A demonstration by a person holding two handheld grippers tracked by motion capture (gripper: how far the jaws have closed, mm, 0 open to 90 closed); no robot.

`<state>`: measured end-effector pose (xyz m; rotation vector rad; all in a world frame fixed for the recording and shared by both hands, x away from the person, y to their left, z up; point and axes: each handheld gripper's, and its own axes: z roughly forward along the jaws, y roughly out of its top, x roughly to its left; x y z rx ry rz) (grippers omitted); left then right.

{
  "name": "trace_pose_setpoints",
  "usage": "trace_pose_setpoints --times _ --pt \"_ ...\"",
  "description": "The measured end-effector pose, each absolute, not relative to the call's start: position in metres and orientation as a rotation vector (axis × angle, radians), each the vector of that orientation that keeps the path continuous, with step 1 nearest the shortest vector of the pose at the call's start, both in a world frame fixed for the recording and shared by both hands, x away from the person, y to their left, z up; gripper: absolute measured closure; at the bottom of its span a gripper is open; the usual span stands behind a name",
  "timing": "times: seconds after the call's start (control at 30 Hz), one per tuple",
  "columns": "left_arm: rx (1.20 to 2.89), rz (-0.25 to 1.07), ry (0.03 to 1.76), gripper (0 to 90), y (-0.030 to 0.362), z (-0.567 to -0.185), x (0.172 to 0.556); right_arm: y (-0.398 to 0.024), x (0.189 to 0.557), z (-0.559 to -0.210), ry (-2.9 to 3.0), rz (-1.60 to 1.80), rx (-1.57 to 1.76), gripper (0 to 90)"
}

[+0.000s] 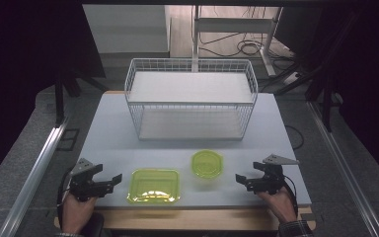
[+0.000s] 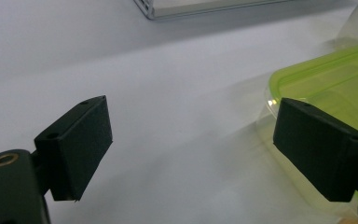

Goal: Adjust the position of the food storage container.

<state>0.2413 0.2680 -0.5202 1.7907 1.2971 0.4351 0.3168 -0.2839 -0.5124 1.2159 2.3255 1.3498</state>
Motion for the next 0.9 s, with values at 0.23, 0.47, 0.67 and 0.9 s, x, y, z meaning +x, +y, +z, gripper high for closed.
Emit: trace_pose_setpoints --times 0.23,0.47,0.67,0.9 --pt "1.768 0.479 1.263 7.6 0.270 -0.523 0.240 -0.282 0.315 -0.510 2.339 1.371 1.235 0.0" --pt "1.780 0.504 1.243 6.4 0.268 -0.524 0.240 -0.281 0.315 -0.511 2.334 1.353 1.262 1.3" --pt "1.774 0.503 1.214 7.0 0.267 -0.523 0.239 -0.278 0.314 -0.508 2.342 1.308 1.239 7.7" --pt "1.809 0.513 1.178 7.0 0.260 -0.521 0.238 -0.272 0.312 -0.504 2.359 1.280 1.191 14.6"
